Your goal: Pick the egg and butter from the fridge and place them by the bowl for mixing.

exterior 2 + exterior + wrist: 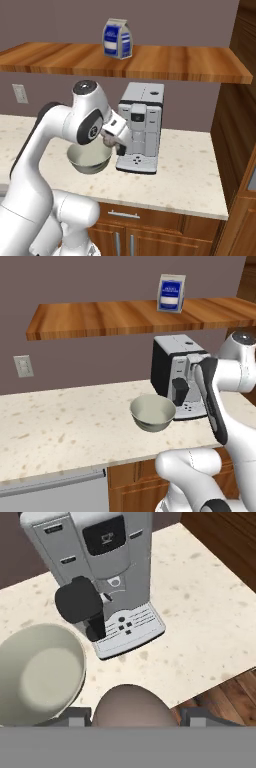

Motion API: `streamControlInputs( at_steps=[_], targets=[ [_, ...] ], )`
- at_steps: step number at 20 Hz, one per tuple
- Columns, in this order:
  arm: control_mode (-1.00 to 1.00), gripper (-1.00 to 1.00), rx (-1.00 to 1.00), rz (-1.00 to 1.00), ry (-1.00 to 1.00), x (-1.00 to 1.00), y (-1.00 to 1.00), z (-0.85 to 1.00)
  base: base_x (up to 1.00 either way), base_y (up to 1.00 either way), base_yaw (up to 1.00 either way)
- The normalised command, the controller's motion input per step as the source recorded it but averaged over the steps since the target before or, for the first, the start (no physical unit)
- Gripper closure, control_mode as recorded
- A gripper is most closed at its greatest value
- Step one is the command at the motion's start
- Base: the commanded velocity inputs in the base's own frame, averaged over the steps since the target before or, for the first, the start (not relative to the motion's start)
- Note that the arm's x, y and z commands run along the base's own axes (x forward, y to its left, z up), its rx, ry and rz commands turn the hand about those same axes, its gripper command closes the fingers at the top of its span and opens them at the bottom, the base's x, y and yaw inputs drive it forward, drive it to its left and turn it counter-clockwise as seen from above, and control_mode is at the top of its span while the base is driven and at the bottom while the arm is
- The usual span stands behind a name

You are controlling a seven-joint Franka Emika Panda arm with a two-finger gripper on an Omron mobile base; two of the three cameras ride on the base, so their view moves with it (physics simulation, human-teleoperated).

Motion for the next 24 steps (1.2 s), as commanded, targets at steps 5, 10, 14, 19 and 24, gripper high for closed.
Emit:
streamControlInputs(
  at_steps=[5, 10, 14, 19, 24],
  targets=[
    [-1.00, 1.00, 0.05, -0.11, 0.19, -0.06, -0.15, -0.53, 0.00, 0.00, 0.00],
    [-1.00, 1.00, 0.21, 0.00, 0.05, 0.00, -0.07, -0.52, 0.00, 0.00, 0.00],
    [-1.00, 1.00, 0.14, 0.00, 0.02, 0.09, -0.01, -0.46, 0.00, 0.00, 0.00],
    [-1.00, 1.00, 0.02, 0.00, 0.00, 0.10, 0.00, -0.43, 0.00, 0.00, 0.00],
    [-1.00, 1.00, 0.02, 0.00, 0.00, 0.23, 0.00, -0.40, 0.00, 0.00, 0.00]
  ],
)
